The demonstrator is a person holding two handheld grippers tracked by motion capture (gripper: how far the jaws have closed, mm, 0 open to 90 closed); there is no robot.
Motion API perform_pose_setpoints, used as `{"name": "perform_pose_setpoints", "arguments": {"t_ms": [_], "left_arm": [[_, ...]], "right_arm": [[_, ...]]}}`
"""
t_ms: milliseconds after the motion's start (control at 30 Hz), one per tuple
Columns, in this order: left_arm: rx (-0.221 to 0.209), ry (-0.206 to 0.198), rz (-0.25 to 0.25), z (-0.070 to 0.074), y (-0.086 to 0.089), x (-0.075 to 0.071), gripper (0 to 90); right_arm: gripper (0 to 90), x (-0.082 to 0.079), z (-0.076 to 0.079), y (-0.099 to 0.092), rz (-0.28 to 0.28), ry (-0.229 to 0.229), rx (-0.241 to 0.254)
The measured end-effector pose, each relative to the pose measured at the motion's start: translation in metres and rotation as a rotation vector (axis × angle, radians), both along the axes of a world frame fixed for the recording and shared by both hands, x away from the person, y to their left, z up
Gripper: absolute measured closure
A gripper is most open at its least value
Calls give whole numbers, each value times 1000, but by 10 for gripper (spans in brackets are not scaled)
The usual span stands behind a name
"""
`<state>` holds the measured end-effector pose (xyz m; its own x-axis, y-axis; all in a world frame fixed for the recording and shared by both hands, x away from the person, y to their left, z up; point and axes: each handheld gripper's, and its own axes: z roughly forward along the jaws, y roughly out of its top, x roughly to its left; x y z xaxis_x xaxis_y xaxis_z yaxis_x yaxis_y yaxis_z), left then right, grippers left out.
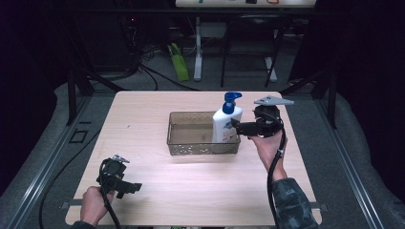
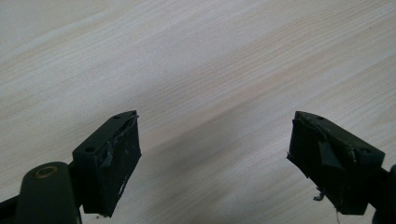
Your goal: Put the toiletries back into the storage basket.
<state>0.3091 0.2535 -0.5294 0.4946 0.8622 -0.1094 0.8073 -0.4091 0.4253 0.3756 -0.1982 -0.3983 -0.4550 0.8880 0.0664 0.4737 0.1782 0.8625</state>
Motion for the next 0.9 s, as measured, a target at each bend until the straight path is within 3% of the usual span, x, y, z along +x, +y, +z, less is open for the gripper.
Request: {"name": "perform_pose_setpoints", "arguments": {"t_ms": [467, 900], "left_arm": [[2, -1, 2, 0, 0, 0, 162], [4, -3, 2, 0, 1, 0, 162]], "right_arm": [[0, -9, -35, -19, 4, 104, -76], [0, -21, -72, -41, -34, 187, -120]]}}
